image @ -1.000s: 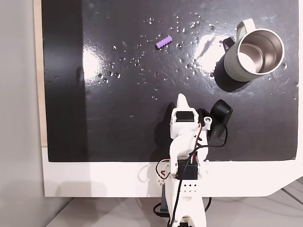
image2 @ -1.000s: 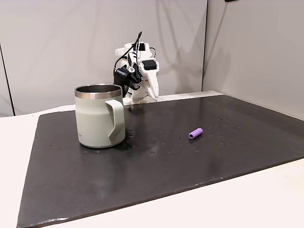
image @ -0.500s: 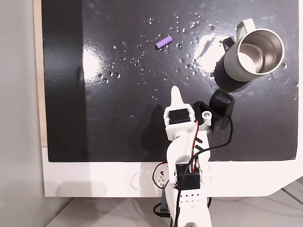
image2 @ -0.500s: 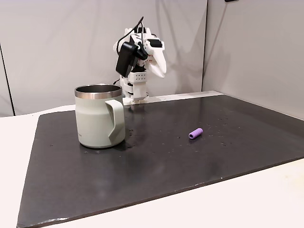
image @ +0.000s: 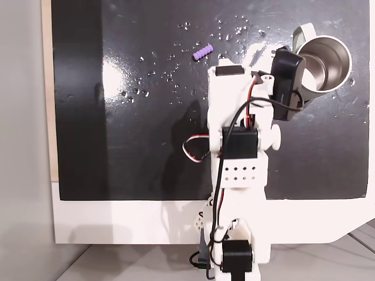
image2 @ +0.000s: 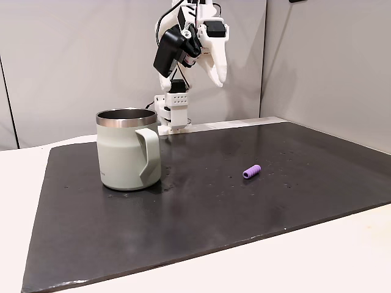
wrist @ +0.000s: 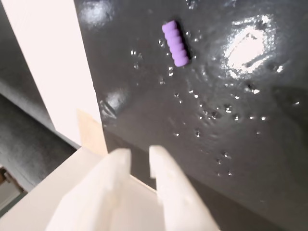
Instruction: Grasp a pengrip and put it in the cup.
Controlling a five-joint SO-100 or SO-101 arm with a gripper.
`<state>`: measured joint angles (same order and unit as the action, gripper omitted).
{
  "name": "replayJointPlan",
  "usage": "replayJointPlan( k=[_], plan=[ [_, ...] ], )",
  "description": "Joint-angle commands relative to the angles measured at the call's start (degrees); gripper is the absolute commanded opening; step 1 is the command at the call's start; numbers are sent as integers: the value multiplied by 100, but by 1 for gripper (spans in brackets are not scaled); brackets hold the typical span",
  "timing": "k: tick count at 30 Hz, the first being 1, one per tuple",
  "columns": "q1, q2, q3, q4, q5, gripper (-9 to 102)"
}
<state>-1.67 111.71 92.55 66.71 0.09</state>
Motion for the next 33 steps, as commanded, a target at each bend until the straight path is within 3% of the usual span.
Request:
replayJointPlan(
  k=[1,6,8,16,33],
  plan=[
    [88,-914,-1336,439,193,0],
    [167,-2276,-2979,1178,580,2],
    [193,-2531,-3270,1222,642,8],
    [149,-4148,-4307,1564,475,13],
    [-369,-6609,-6530,1617,211,14]
  ],
)
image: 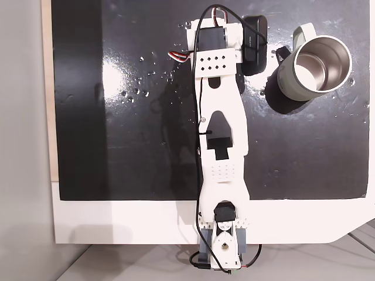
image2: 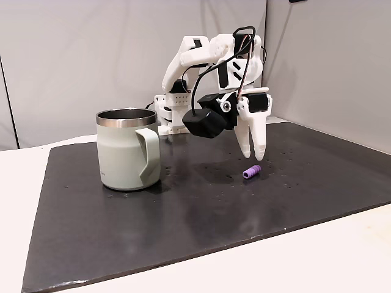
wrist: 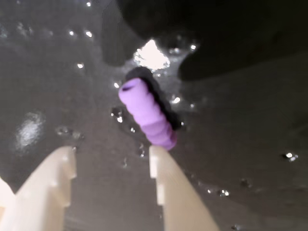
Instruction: Grasp a pengrip and put it in the cup.
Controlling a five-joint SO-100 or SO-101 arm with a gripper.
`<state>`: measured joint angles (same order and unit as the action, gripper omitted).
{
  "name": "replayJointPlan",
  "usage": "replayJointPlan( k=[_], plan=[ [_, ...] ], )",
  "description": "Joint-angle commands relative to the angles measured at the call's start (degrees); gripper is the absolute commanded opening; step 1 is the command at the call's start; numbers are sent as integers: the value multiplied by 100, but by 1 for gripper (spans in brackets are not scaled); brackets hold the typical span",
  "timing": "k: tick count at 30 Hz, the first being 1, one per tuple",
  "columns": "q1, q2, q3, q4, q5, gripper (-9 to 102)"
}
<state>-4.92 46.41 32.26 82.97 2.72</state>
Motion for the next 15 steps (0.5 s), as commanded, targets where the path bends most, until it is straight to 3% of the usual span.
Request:
replayJointPlan(
  k=[1,15],
  plan=[
    [-53,-202,-598,-9,-53,14],
    [-158,-1257,-1380,0,-114,10]
  ],
)
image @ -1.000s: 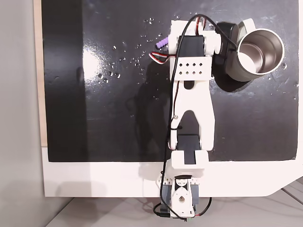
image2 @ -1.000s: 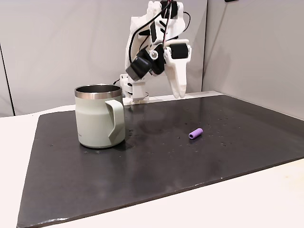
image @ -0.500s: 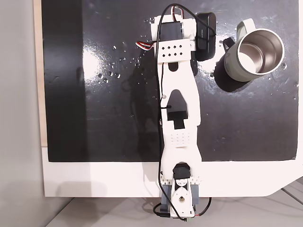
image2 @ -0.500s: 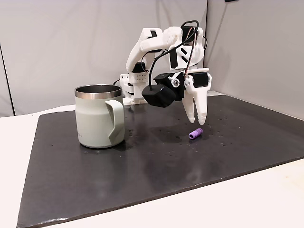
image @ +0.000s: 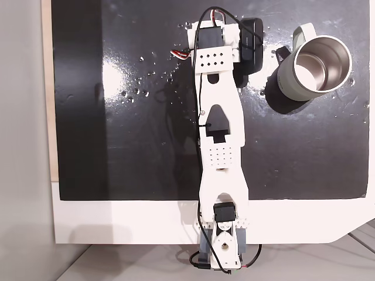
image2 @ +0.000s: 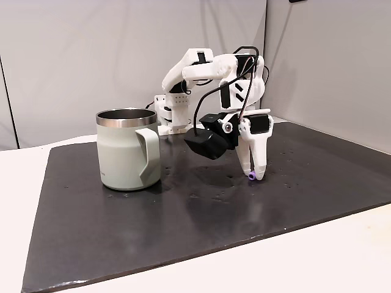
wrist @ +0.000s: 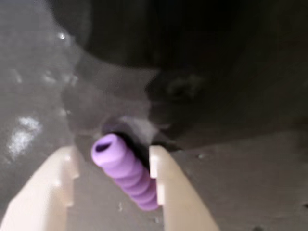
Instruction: Grasp a pengrip and put it in the cup.
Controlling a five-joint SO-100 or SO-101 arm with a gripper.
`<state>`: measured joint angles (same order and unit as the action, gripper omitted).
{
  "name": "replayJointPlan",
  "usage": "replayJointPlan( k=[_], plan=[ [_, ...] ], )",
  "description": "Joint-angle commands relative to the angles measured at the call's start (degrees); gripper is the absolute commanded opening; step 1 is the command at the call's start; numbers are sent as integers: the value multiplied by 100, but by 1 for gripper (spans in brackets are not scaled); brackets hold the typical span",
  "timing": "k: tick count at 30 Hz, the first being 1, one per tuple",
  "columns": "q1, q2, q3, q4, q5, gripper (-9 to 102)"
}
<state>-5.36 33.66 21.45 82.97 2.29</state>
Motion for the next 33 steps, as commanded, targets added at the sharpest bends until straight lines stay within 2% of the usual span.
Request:
replayJointPlan(
  k=[1,4,10,20,28,33],
  plan=[
    [-141,-9,-316,0,-70,9],
    [-193,18,-308,18,-79,0],
    [-167,492,-114,88,-70,0],
    [44,2575,571,589,-70,0],
    [1160,3771,870,1292,-132,0],
    [2083,4078,396,1872,-431,0]
  ],
)
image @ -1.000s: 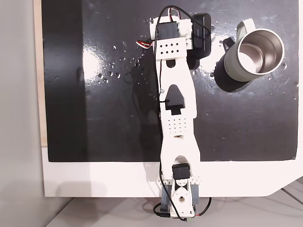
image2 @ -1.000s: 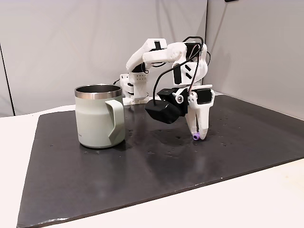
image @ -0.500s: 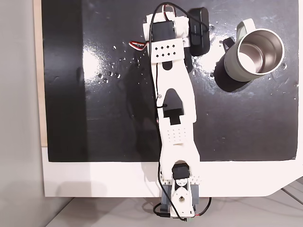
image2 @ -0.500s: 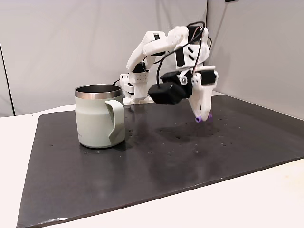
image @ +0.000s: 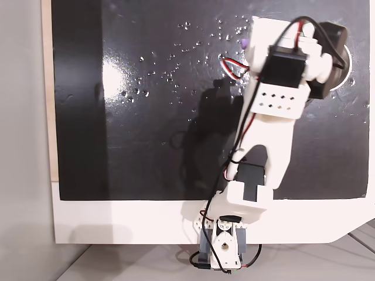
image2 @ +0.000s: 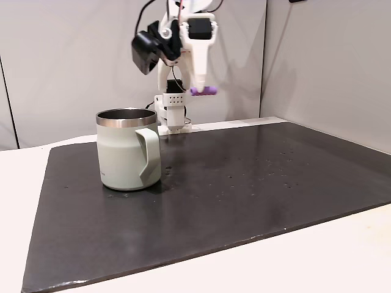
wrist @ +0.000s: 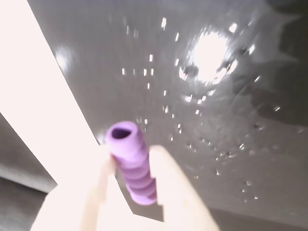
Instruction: Grasp a pengrip and put it in the cup.
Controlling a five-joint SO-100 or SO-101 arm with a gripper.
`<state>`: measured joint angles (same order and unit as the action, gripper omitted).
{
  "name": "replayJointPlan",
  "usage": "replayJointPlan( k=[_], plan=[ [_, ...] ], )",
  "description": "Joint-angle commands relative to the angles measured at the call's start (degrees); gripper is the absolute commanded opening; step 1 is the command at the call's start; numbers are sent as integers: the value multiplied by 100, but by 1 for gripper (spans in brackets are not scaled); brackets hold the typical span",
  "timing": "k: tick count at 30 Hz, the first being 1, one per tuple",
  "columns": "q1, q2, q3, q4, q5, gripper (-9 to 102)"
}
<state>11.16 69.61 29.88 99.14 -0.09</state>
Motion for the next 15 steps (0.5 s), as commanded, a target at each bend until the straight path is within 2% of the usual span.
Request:
replayJointPlan(
  k=[1,9,15],
  plan=[
    [606,536,-501,325,-281,0],
    [1705,703,-492,378,-826,0],
    [1960,475,-615,378,-905,0]
  ],
)
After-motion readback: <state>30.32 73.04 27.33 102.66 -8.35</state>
